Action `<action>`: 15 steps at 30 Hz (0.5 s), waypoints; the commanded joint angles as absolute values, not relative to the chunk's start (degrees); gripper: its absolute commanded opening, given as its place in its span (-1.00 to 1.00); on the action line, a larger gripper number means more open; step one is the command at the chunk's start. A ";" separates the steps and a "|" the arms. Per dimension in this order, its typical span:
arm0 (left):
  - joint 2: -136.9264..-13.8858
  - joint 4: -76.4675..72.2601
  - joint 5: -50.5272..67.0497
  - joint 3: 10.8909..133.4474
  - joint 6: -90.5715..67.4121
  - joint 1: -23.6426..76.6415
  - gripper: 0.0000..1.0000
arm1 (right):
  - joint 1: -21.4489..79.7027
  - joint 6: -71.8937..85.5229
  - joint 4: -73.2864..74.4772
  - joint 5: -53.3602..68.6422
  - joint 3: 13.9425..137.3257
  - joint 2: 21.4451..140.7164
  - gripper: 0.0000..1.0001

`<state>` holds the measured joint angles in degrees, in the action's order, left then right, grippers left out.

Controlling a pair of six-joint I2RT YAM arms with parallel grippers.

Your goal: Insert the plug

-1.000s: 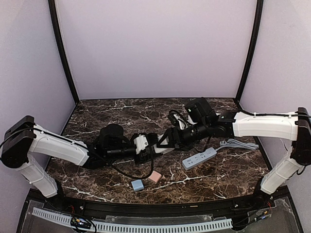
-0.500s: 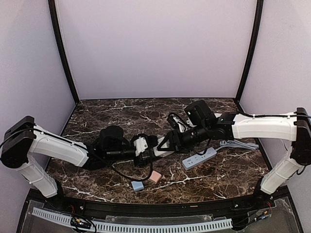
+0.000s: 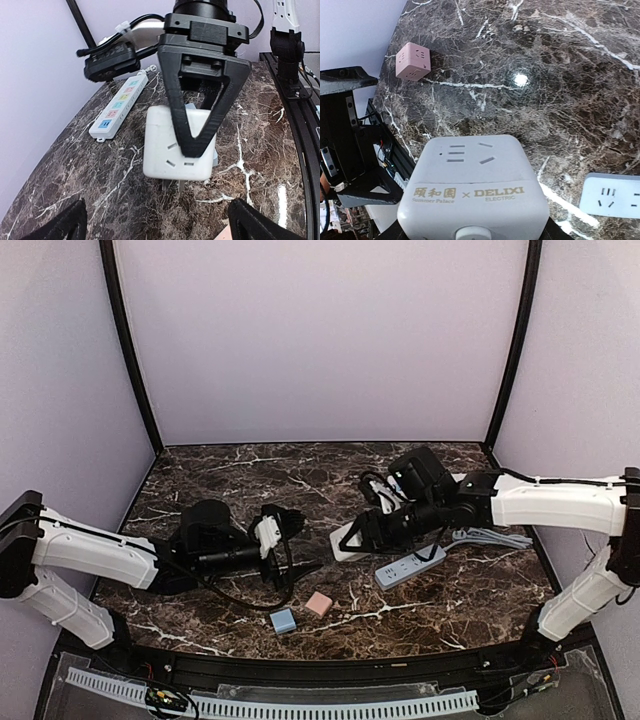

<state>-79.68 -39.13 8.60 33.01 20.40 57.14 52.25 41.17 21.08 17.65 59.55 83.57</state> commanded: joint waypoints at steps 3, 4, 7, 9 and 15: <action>-78.48 -39.22 3.04 31.19 10.49 57.31 0.95 | 52.65 36.80 30.62 7.10 62.29 80.07 -0.99; -78.57 -38.90 2.62 31.11 9.86 57.35 0.95 | 52.62 36.33 32.36 5.54 62.87 79.93 -1.00; -79.30 -39.47 -0.08 30.49 7.03 57.33 0.95 | 52.65 34.75 36.43 2.71 64.31 79.80 -1.00; -79.93 -40.48 -2.88 30.62 5.08 57.32 0.96 | 52.65 33.83 38.53 0.95 65.20 79.88 -1.00; -83.97 -42.28 -5.53 32.86 -2.21 57.38 0.92 | 52.65 31.59 45.80 -5.71 67.74 80.99 -1.00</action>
<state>-81.32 -40.51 -2.72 31.57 4.93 57.14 52.25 34.11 39.64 1.15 65.04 81.08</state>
